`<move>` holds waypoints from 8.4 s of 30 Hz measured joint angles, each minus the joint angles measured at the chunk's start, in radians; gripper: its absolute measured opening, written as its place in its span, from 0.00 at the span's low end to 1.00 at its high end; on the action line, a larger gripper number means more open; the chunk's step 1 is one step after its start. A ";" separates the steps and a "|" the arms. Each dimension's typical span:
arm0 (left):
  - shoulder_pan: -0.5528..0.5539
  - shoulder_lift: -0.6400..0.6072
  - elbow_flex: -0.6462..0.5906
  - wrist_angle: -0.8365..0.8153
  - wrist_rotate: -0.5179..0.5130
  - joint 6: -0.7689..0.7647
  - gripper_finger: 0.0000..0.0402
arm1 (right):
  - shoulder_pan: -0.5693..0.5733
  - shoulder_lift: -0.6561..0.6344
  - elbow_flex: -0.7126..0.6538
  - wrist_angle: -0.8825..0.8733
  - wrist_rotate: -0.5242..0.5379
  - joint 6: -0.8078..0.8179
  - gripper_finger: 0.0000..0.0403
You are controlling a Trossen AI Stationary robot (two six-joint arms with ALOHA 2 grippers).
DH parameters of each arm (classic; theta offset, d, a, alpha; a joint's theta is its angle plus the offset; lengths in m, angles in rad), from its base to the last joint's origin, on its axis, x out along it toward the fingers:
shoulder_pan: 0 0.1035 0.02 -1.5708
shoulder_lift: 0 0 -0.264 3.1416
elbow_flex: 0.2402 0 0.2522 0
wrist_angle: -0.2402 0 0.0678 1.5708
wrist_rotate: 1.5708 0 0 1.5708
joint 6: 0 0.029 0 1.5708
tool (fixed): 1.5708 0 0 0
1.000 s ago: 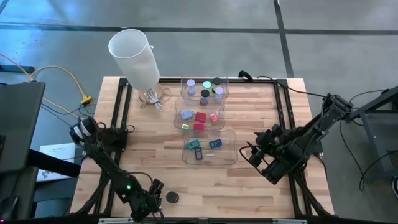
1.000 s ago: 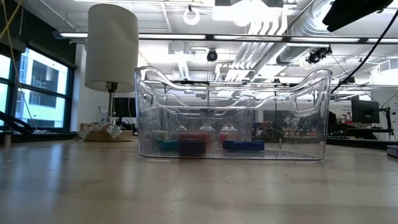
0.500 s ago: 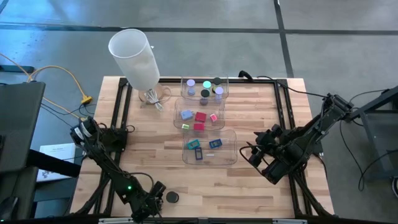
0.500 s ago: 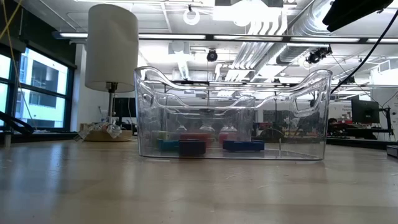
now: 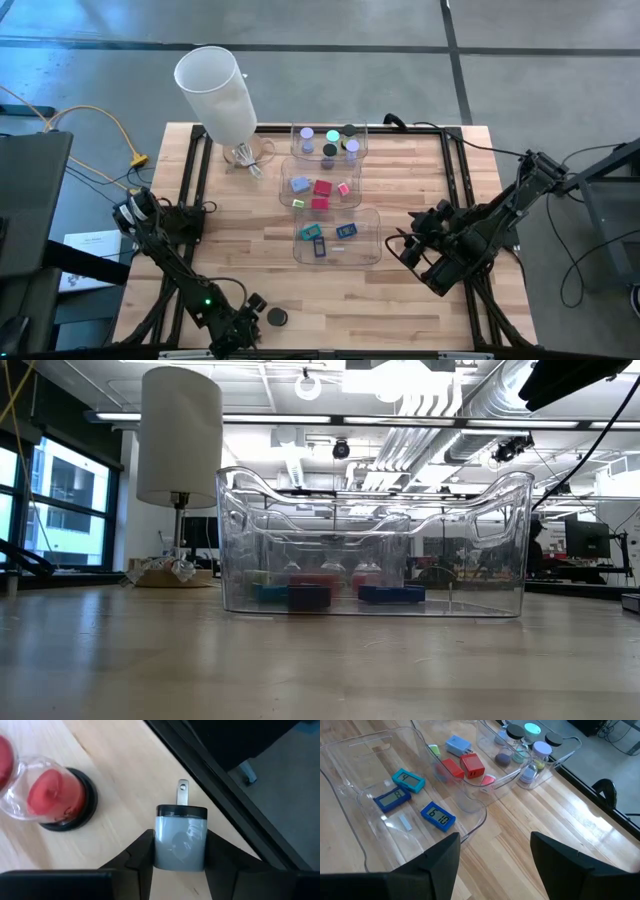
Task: Pick & Place Office items
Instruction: Put the small white charger adapter into the middle transparent bin, then put the yellow hourglass into the top transparent bin
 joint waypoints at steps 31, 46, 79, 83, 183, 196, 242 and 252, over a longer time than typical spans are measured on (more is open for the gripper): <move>0.005 -0.001 0.270 -0.188 -0.012 0.002 0.31 | 0.000 0.000 -0.001 0.000 0.000 0.000 0.57; 0.200 -0.011 0.555 -0.548 -0.314 0.387 0.31 | 0.000 0.000 -0.001 0.000 0.000 0.000 0.57; 0.916 -0.020 0.551 -0.400 -0.512 0.203 0.34 | 0.000 0.001 -0.066 0.121 0.026 -0.132 0.57; 0.980 -0.017 0.550 -0.423 -0.399 0.186 0.34 | 0.000 0.001 -0.066 0.123 0.026 -0.132 0.57; 0.679 -0.300 0.312 -0.256 -0.299 0.082 0.54 | 0.000 0.000 -0.066 0.161 0.049 -0.176 0.57; 0.595 -0.302 0.312 -0.318 -0.374 -0.015 0.72 | 0.000 0.000 -0.066 0.161 0.048 -0.176 0.57; 0.033 -0.303 0.312 -1.068 0.112 -1.639 0.75 | 0.000 0.000 -0.066 0.183 0.043 -0.202 0.57; 0.019 -0.295 0.312 -1.134 0.165 -1.756 0.75 | 0.000 0.000 -0.066 0.183 0.042 -0.202 0.57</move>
